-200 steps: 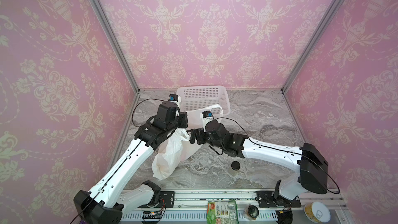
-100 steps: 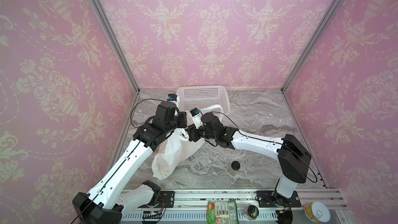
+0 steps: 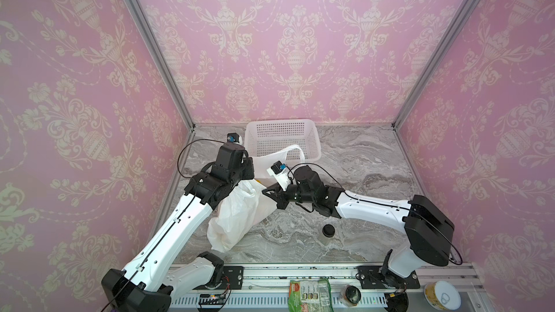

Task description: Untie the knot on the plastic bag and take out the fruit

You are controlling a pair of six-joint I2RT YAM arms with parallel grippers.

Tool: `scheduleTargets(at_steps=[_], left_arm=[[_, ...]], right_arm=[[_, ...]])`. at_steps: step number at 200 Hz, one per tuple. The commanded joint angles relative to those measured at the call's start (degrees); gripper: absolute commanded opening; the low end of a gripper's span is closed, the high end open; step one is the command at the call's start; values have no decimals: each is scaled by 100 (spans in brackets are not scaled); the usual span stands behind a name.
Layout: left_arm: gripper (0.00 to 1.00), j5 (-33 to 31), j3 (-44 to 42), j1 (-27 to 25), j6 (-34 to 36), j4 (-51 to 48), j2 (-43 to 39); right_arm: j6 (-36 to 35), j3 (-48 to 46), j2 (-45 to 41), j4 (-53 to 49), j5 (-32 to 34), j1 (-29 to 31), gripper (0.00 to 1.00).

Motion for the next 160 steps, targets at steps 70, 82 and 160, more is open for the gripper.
scheduleTargets(at_steps=[70, 82, 160], left_arm=[[3, -946, 132, 701, 87, -279, -374], [0, -1003, 221, 779, 102, -297, -313], [0, -1132, 3041, 1148, 835, -797, 1077]], right_arm=[[-1496, -828, -486, -1127, -758, 55, 0], [-1463, -772, -428, -1132, -828, 66, 0], [-720, -127, -206, -693, -226, 168, 48]])
